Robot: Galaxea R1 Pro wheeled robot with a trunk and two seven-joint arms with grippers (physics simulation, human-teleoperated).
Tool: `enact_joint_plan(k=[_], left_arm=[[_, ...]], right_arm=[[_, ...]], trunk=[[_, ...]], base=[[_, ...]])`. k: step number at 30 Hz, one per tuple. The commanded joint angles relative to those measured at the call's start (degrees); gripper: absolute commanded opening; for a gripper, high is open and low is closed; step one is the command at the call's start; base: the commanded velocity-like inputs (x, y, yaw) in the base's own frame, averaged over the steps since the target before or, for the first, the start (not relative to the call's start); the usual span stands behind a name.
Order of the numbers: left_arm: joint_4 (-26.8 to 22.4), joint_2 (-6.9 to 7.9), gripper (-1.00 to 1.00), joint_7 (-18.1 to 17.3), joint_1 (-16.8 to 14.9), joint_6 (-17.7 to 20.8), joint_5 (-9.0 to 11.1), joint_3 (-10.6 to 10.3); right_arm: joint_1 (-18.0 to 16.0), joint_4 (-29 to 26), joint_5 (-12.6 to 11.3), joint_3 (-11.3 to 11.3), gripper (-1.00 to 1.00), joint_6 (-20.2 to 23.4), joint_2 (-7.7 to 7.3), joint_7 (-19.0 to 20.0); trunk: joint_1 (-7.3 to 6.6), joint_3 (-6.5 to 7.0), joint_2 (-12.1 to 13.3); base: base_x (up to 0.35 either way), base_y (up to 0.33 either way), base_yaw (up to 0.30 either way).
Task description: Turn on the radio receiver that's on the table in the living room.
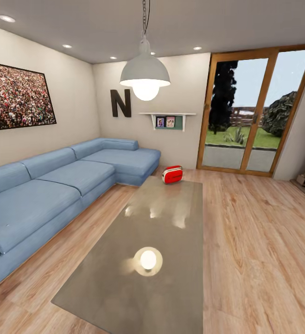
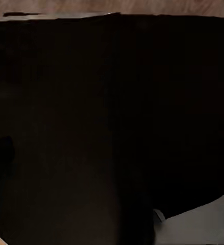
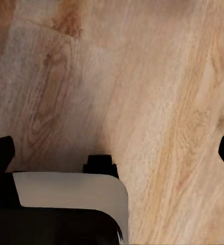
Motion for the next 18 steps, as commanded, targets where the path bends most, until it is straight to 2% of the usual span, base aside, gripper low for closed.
enact_joint_plan(k=[1, 5, 8, 13, 18], left_arm=[[-2.13, 0.08, 1.00, 0.10, 0.02, 0.12, -0.04, -0.01], [-11.54, 0.50, 1.00, 0.37, 0.02, 0.25, -0.33, -0.05], [-16.95, 0.61, 1.00, 0.40, 0.02, 0.14, -0.50, -0.03], [-21.82, 0.30, 1.00, 0.30, 0.02, 0.03, -0.51, -0.19], [-22.44, 0.83, 1.00, 0.20, 0.02, -1.22, -0.68, -0.10]], right_arm=[[0.00, -1.60, -0.03, 0.01, 1.00, 0.00, -0.66, 0.15], [-0.10, -5.28, -0.03, -0.01, 1.00, -0.01, -2.95, 0.46], [-0.17, -6.88, -0.03, -0.05, 1.00, -0.51, -3.46, 0.46], [-0.21, -8.65, -0.03, 0.12, 1.00, -1.67, -3.58, 0.35], [-0.21, -8.74, -0.03, -0.05, 1.00, -1.75, -3.61, -0.04]], trunk=[[0.00, -0.01, 0.00], [0.00, -0.01, 0.00], [0.00, -0.01, 0.00], [0.00, 0.00, 0.00], [0.00, 0.23, 0.00]], base=[[0.000, 0.000, 0.000], [0.000, 0.000, 0.000], [0.000, 0.000, 0.000], [0.000, 0.000, -0.004], [0.000, 0.000, -0.172]])
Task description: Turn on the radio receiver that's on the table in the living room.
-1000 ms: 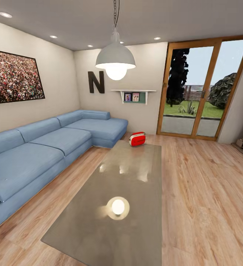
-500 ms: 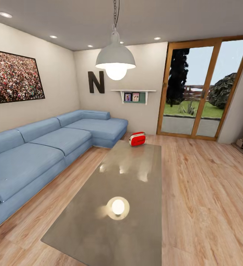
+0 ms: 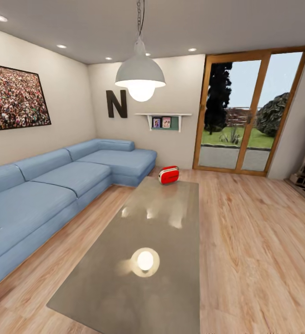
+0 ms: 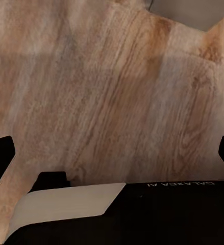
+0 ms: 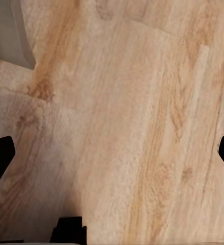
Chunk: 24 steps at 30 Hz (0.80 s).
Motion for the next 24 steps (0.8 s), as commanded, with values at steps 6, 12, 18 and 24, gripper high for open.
enact_joint_plan(k=[6, 12, 18, 24], left_arm=[[0.29, 0.17, 1.00, 0.12, 0.00, -2.85, -0.15, 0.38], [0.29, 0.10, 1.00, 0.11, 0.00, -3.05, -0.16, 0.34], [0.28, 0.06, 1.00, 0.13, 0.00, -3.11, -0.16, 0.23], [0.27, 0.09, 1.00, 0.16, 0.00, -3.15, -0.16, 0.23]], right_arm=[[0.00, 0.07, -0.06, -0.04, 1.00, -0.01, -0.05, -0.06], [0.00, 0.14, -0.14, -0.04, 1.00, -0.01, -0.02, -0.07], [0.00, 0.17, -0.22, -0.10, 1.00, -0.01, -0.11, -0.07], [0.00, 0.17, -0.26, -0.11, 1.00, -0.01, -0.63, -0.07]], trunk=[[0.00, 0.33, 0.00], [0.00, 0.66, 0.00], [0.00, 0.97, 0.00], [0.00, 1.28, 0.00]], base=[[0.000, 0.000, -0.234], [0.000, 0.000, -0.240], [0.000, 0.000, -0.243], [0.000, 0.000, -0.246]])
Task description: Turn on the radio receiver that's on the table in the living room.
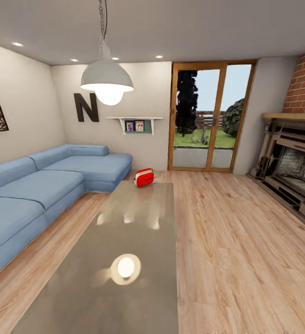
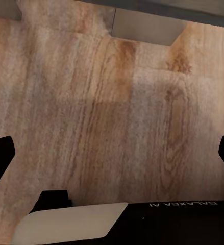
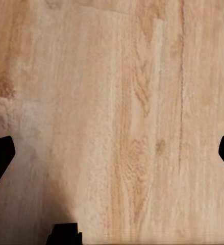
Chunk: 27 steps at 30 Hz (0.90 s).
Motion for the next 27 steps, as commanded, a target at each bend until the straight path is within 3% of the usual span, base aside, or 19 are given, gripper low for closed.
enact_joint_plan(k=[1, 13, 27], left_arm=[[0.00, 0.00, 1.00, -0.02, 0.00, -0.02, 0.00, 0.01], [0.02, -0.16, 1.00, -0.09, 0.00, -0.12, 0.30, 0.01], [0.04, -0.09, 1.00, 0.00, 0.00, -0.09, 0.00, -0.01]], right_arm=[[0.00, 0.00, 0.00, 0.00, 1.00, 0.00, -0.03, 0.00], [0.00, 0.09, -0.09, 0.00, 1.00, 0.00, -0.07, 0.00], [0.00, 0.09, -0.09, 0.00, 1.00, 0.00, -0.05, 0.00]], trunk=[[0.00, 0.05, 0.00], [0.00, 0.65, 0.00], [0.00, 1.07, 0.00]], base=[[0.000, 0.000, -0.247], [0.000, -0.003, -0.246], [0.000, -0.291, -0.096]])
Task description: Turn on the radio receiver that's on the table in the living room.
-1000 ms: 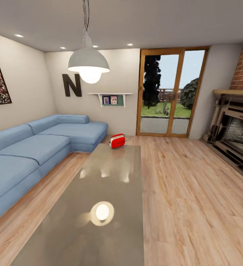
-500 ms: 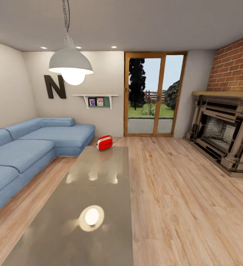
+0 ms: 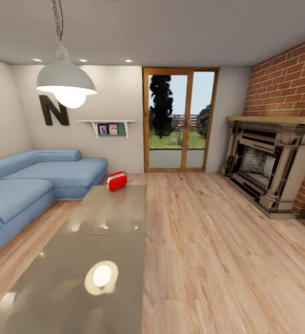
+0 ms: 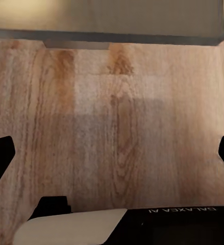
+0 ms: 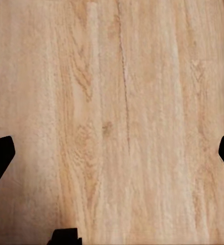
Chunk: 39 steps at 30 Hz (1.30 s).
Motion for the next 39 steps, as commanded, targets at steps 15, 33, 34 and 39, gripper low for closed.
enact_joint_plan(k=[15, 33, 34, 39], left_arm=[[0.00, 0.02, 1.00, 0.03, 0.00, 0.00, 0.00, 0.08], [0.00, 0.08, 1.00, -0.07, 0.00, 0.09, 0.01, 0.07], [-0.02, 0.08, 1.00, -0.08, 0.00, 0.09, 0.00, 0.07], [0.00, 0.14, 1.00, -0.08, 0.00, 0.09, 0.00, 0.09]], right_arm=[[0.00, 0.00, 0.00, -0.05, 1.00, 0.00, 0.00, 0.00], [0.00, 0.00, 0.00, 0.00, 1.00, 0.00, 0.00, 0.00], [0.00, 0.00, 0.00, 0.00, 1.00, 0.00, 0.00, 0.00], [0.00, 0.00, 0.00, 0.00, 1.00, 0.00, 0.00, 0.00]], trunk=[[0.00, 1.06, 0.00], [0.00, 1.83, 0.00], [0.00, 1.83, 0.00], [0.00, 1.83, 0.00]], base=[[-0.070, -0.329, -0.190], [0.010, -0.282, -0.121], [0.298, -0.094, -0.003], [0.318, -0.030, -0.001]])
